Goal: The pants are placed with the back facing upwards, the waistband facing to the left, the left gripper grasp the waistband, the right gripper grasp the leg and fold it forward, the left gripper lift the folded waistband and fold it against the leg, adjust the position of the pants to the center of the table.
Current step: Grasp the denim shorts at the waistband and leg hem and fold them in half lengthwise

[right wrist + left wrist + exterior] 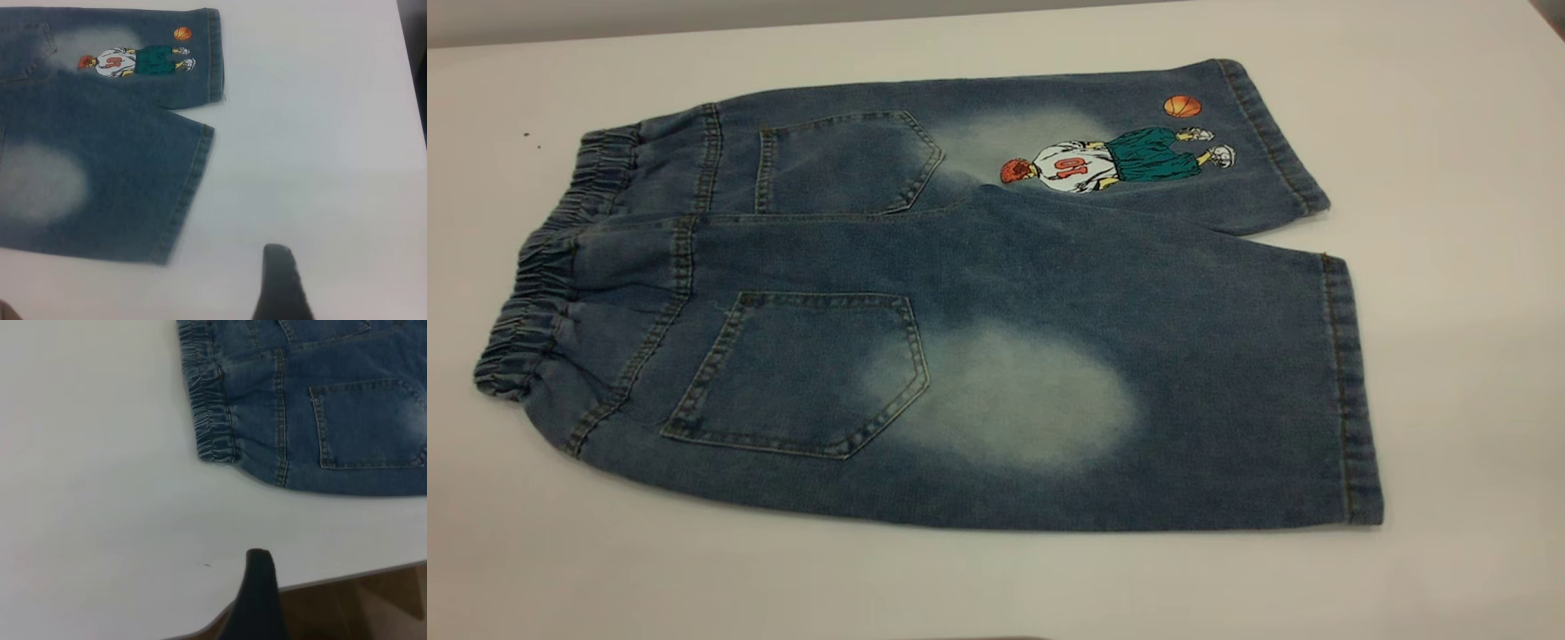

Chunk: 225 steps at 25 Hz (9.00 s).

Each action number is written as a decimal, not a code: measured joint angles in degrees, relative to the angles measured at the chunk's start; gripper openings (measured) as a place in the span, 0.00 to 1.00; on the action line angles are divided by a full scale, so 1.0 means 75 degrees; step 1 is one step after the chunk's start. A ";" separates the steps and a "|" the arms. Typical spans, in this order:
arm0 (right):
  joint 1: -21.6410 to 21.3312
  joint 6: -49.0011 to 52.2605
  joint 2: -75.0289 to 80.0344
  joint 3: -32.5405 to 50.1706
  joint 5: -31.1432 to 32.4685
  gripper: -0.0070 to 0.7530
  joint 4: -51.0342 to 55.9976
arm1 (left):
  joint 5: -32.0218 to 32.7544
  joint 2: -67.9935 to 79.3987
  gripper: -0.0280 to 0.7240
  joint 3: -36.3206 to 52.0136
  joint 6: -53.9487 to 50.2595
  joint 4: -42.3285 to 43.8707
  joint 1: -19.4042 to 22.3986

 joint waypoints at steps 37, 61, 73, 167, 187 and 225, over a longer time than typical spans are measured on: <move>0.0000 0.0000 0.0000 0.0000 0.0000 0.54 0.0000 | 0.0000 0.0000 0.79 0.0000 0.0000 0.0000 0.0000; 0.0000 -0.0643 0.5140 -0.0332 -0.2085 0.62 0.1068 | -0.2040 0.4682 0.79 -0.0688 -0.3470 0.1293 0.0000; 0.0000 -0.3392 0.8921 -0.0341 -0.4199 0.69 0.4283 | -0.3601 1.0846 0.79 -0.1937 -0.3905 0.1893 0.0707; 0.1192 -0.9939 1.6055 -0.0667 -0.4141 0.32 1.3262 | -0.6561 1.4366 0.15 -0.2681 -0.1392 -0.0737 -0.0208; 0.1179 -0.8843 1.5212 -0.2398 -0.1929 0.04 1.3168 | -0.4114 1.3274 0.15 -0.3471 -0.1426 -0.0713 -0.0208; -0.0165 -0.2681 1.8913 -0.8013 -0.3625 0.04 1.3030 | -0.5982 1.6708 0.15 -0.6164 -0.0642 -0.7101 0.1293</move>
